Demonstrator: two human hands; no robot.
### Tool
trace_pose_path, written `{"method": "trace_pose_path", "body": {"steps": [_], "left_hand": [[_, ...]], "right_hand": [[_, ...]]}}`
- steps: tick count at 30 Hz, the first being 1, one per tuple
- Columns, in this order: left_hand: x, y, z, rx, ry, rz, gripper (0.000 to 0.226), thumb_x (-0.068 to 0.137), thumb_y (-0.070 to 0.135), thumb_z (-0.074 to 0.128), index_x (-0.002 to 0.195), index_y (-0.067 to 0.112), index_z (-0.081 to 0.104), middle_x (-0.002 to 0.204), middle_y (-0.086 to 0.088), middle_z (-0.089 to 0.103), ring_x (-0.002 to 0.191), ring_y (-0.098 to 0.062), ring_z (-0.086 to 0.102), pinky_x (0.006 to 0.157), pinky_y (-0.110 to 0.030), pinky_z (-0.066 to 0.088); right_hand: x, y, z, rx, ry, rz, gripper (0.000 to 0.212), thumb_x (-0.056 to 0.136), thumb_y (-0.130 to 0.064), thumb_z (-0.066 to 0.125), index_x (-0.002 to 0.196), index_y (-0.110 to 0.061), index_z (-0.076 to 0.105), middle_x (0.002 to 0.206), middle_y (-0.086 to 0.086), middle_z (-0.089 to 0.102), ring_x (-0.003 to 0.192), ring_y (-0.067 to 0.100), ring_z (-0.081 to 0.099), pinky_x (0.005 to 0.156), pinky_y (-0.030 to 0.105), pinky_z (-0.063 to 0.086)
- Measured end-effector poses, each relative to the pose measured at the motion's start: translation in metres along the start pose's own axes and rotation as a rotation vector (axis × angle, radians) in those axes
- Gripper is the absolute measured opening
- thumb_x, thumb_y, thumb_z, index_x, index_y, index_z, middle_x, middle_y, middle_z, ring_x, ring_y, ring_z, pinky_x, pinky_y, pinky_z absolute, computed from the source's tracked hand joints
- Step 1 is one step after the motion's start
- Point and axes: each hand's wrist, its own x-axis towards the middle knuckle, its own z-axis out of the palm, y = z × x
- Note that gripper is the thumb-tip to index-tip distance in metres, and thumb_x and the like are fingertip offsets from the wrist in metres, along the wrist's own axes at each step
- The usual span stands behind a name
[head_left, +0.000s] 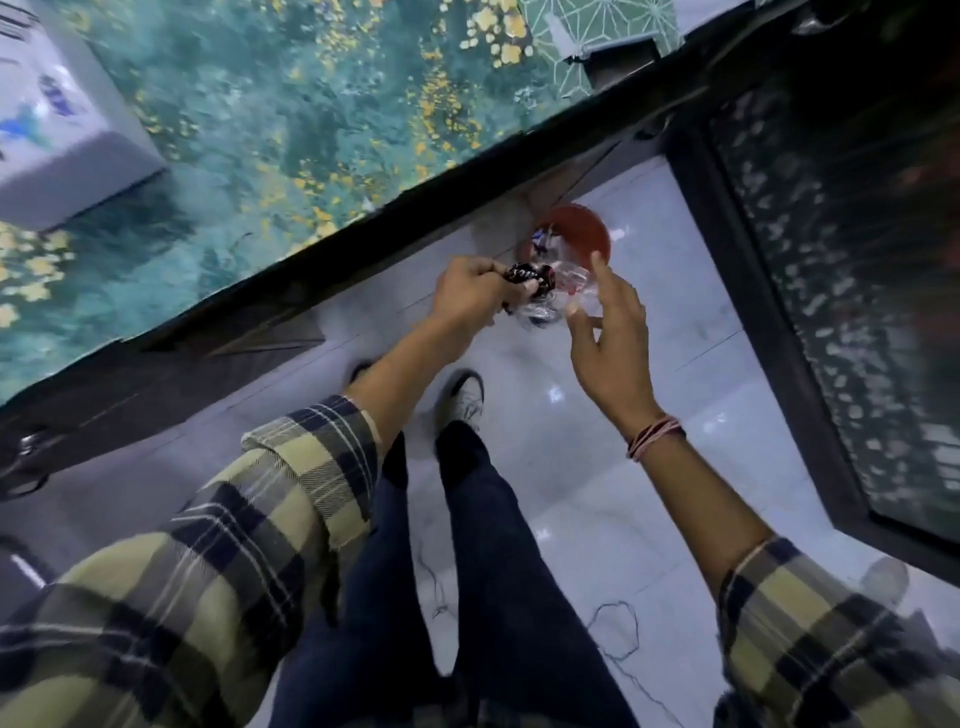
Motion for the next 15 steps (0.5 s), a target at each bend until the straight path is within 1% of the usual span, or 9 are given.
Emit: {"method": "trace_pose_path", "body": {"steps": [2, 3, 4, 6, 7, 8, 11, 13, 15], "left_hand": [[0.021, -0.006, 0.014, -0.052, -0.007, -0.040, 0.032, 0.078, 0.014, 0.084, 0.056, 0.016, 0.060, 0.059, -0.005, 0.060, 0.053, -0.014, 0.047, 0.050, -0.026, 0.035], [0.030, -0.010, 0.021, -0.078, -0.003, -0.059, 0.033, 0.077, 0.013, 0.085, 0.056, 0.013, 0.058, 0.057, -0.004, 0.058, 0.051, -0.014, 0.045, 0.049, -0.026, 0.035], [0.034, -0.011, 0.026, -0.095, 0.010, -0.080, 0.034, 0.077, 0.012, 0.085, 0.056, 0.012, 0.058, 0.053, -0.002, 0.056, 0.049, -0.013, 0.044, 0.048, -0.025, 0.035], [0.052, -0.019, 0.037, -0.123, 0.024, -0.128, 0.029, 0.077, 0.010, 0.083, 0.062, 0.009, 0.059, 0.053, 0.000, 0.054, 0.046, -0.011, 0.042, 0.043, -0.020, 0.034], [0.061, -0.025, 0.041, -0.145, 0.021, -0.155, 0.023, 0.078, 0.010, 0.082, 0.068, 0.008, 0.061, 0.056, -0.001, 0.054, 0.047, -0.011, 0.042, 0.041, -0.018, 0.032], [0.069, -0.031, 0.045, -0.170, 0.011, -0.187, 0.019, 0.079, 0.010, 0.081, 0.074, 0.006, 0.063, 0.060, -0.003, 0.055, 0.049, -0.012, 0.041, 0.039, -0.016, 0.031], [0.094, -0.046, 0.054, -0.192, -0.036, -0.269, 0.020, 0.080, 0.018, 0.084, 0.085, 0.003, 0.070, 0.066, -0.002, 0.056, 0.054, -0.011, 0.042, 0.041, -0.019, 0.032], [0.114, -0.057, 0.059, -0.168, -0.065, -0.268, 0.033, 0.077, 0.025, 0.087, 0.097, 0.001, 0.077, 0.074, -0.003, 0.065, 0.062, -0.012, 0.049, 0.050, -0.022, 0.037], [0.129, -0.062, 0.062, -0.136, -0.139, -0.255, 0.041, 0.080, 0.031, 0.084, 0.112, 0.006, 0.076, 0.096, -0.003, 0.074, 0.080, -0.014, 0.060, 0.063, -0.025, 0.044]], "right_hand": [[0.004, 0.003, 0.003, 0.086, 0.100, 0.065, 0.046, 0.104, -0.019, 0.054, 0.148, -0.011, 0.046, 0.147, 0.010, 0.051, 0.131, 0.024, 0.052, 0.105, 0.035, 0.051], [0.009, 0.007, 0.005, 0.121, 0.090, 0.132, 0.045, 0.104, -0.023, 0.056, 0.146, -0.011, 0.050, 0.147, 0.008, 0.053, 0.132, 0.021, 0.053, 0.106, 0.033, 0.050], [0.015, 0.009, 0.006, 0.162, 0.044, 0.197, 0.046, 0.103, -0.031, 0.057, 0.146, -0.013, 0.053, 0.147, 0.006, 0.056, 0.132, 0.019, 0.054, 0.109, 0.033, 0.049], [0.029, 0.027, 0.014, 0.281, -0.091, 0.296, 0.049, 0.100, -0.050, 0.056, 0.140, -0.023, 0.061, 0.139, -0.002, 0.066, 0.129, 0.014, 0.060, 0.112, 0.040, 0.048], [0.035, 0.037, 0.020, 0.331, -0.160, 0.304, 0.048, 0.099, -0.053, 0.056, 0.136, -0.024, 0.065, 0.133, -0.004, 0.070, 0.126, 0.013, 0.063, 0.111, 0.043, 0.050], [0.038, 0.047, 0.025, 0.364, -0.205, 0.297, 0.045, 0.100, -0.050, 0.056, 0.133, -0.021, 0.067, 0.130, -0.002, 0.072, 0.123, 0.015, 0.065, 0.108, 0.044, 0.052], [0.050, 0.072, 0.043, 0.501, -0.221, 0.306, 0.033, 0.105, -0.022, 0.057, 0.130, -0.003, 0.067, 0.126, 0.013, 0.073, 0.117, 0.026, 0.069, 0.099, 0.039, 0.058], [0.064, 0.091, 0.055, 0.535, -0.166, 0.349, 0.027, 0.103, -0.010, 0.059, 0.124, 0.002, 0.069, 0.118, 0.016, 0.075, 0.107, 0.025, 0.073, 0.090, 0.035, 0.061], [0.081, 0.110, 0.064, 0.505, -0.087, 0.405, 0.022, 0.099, -0.004, 0.062, 0.117, 0.001, 0.073, 0.109, 0.013, 0.076, 0.095, 0.020, 0.073, 0.076, 0.029, 0.061]]}}
